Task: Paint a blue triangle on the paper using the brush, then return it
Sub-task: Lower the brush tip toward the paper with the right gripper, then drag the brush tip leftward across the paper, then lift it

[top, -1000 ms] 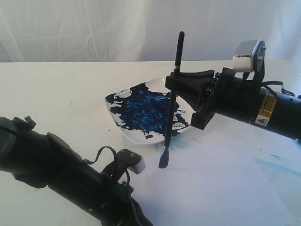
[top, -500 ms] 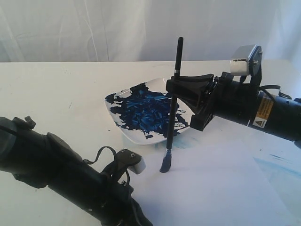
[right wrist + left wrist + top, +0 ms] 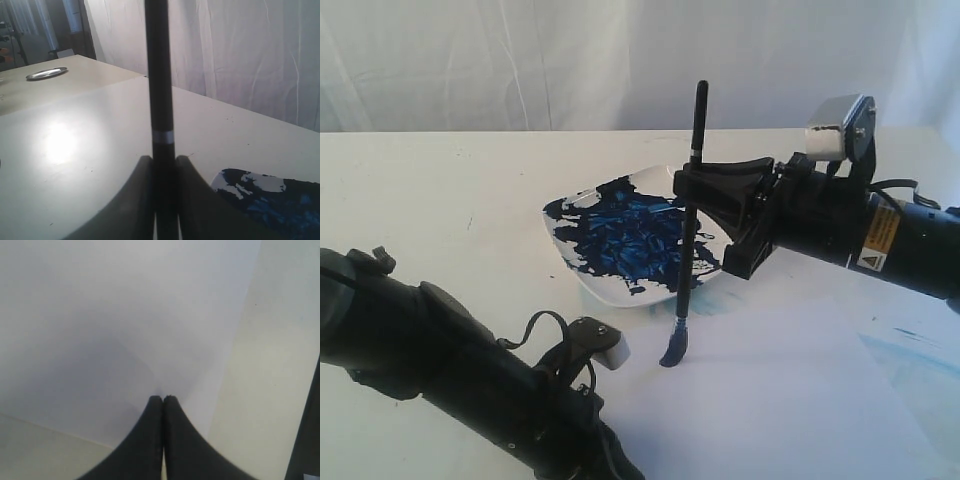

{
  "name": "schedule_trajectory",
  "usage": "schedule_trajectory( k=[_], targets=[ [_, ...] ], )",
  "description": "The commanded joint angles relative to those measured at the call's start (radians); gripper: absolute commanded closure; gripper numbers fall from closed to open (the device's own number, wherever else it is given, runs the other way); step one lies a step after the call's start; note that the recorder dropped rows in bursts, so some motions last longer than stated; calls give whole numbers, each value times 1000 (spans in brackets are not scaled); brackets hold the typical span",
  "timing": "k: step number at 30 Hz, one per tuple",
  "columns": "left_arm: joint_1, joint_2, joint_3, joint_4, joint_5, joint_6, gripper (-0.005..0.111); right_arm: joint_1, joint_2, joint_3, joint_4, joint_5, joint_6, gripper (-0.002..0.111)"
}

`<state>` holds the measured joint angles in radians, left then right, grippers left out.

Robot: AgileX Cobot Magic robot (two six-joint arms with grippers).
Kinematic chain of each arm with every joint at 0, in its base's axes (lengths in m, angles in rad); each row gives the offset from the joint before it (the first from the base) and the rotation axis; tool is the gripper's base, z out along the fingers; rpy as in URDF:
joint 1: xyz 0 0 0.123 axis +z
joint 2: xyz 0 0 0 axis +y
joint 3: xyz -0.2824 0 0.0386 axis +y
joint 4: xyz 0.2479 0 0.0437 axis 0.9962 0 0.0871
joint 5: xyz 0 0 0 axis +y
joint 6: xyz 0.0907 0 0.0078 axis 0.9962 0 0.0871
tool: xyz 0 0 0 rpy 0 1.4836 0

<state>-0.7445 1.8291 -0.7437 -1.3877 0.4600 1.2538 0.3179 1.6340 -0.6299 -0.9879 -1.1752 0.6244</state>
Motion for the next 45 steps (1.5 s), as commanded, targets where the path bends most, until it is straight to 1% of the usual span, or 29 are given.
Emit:
schedule_trajectory(
  k=[1, 12, 21, 36, 39, 45],
  targets=[
    [-7, -3, 1, 13, 4, 1, 107, 1, -6, 3, -2, 12, -27, 108],
    [-7, -3, 1, 13, 4, 1, 107, 1, -12, 3, -2, 47, -27, 108],
    [-7, -3, 1, 13, 6, 1, 107, 1, -62, 3, -4, 147, -27, 108],
    [-7, -3, 1, 13, 6, 1, 107, 1, -155, 3, -17, 386, -45, 108],
    [-7, -3, 1, 13, 6, 1, 107, 1, -173, 3, -17, 429, -76, 108],
    [-7, -3, 1, 13, 6, 1, 107, 1, -195, 3, -17, 463, -82, 108]
  ],
)
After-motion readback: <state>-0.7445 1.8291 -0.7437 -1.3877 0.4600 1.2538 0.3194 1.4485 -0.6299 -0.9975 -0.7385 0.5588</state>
